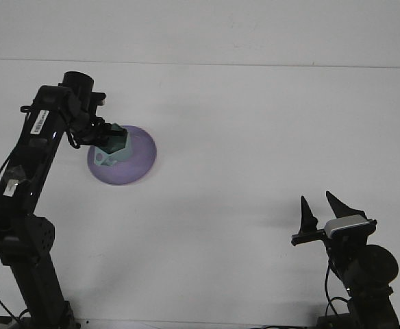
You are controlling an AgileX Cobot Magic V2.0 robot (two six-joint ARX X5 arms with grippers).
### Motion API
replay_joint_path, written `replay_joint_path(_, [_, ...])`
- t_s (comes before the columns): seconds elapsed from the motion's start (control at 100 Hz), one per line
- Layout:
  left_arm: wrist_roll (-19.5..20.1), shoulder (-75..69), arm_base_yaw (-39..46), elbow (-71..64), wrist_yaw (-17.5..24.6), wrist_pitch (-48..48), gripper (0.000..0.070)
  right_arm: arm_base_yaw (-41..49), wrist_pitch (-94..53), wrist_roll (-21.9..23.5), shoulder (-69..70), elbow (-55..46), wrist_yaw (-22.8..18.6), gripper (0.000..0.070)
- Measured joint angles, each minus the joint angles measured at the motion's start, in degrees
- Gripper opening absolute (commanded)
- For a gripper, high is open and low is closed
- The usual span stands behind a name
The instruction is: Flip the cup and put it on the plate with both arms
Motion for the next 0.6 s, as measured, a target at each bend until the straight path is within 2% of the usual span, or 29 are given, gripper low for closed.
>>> replay_joint_path(0.6, [0.5, 8.6, 0.8, 0.0, 0.0, 2.6, 0.0013, 0.0, 0.0, 0.0, 0.0, 0.0, 0.0, 0.0403])
